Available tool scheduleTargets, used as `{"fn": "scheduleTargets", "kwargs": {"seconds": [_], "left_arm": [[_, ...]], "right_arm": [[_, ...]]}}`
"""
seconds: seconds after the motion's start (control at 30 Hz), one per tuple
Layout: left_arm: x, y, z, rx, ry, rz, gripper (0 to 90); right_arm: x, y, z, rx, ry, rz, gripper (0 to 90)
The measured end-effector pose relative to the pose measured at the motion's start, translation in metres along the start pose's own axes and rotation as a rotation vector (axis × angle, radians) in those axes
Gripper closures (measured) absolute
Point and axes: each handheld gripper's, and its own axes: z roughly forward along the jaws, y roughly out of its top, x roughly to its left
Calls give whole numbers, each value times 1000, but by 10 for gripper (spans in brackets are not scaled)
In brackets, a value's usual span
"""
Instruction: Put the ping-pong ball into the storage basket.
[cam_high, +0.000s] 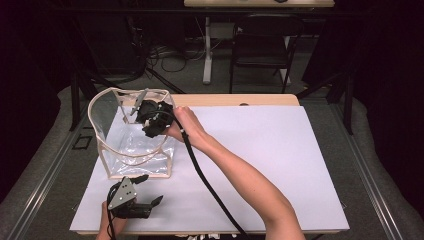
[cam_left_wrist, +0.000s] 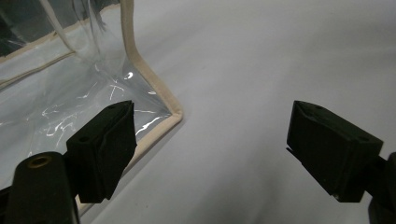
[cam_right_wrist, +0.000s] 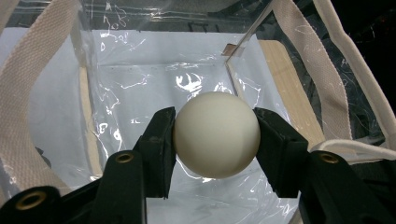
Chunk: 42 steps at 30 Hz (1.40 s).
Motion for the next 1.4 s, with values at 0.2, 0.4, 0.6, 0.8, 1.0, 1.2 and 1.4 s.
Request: {"fn": "scheduleTargets", "kwargs": {"seconds": [0.2, 0.4, 0.6, 0.8, 1.0, 1.2, 1.4], "left_arm": [[0, 0, 0, 0, 1, 0, 162], [0, 0, 0, 0, 1, 0, 162], [0, 0, 0, -1, 0, 1, 162], [0, 0, 0, -2, 1, 0, 162], [0, 0, 0, -4, 0, 0, 162], [0, 0, 0, -2, 0, 0, 162], [0, 0, 0, -1, 1, 0, 162]], "right_arm": [[0, -1, 1, 7, 0, -1, 507], [0, -1, 2, 12, 6, -3, 507], [1, 0, 3, 24, 13, -7, 506], [2, 0, 3, 37, 11, -16, 506], [2, 0, 4, 43, 14, -25, 506], [2, 0, 5, 51, 18, -29, 505], [2, -2, 5, 56, 21, -23, 501]]}}
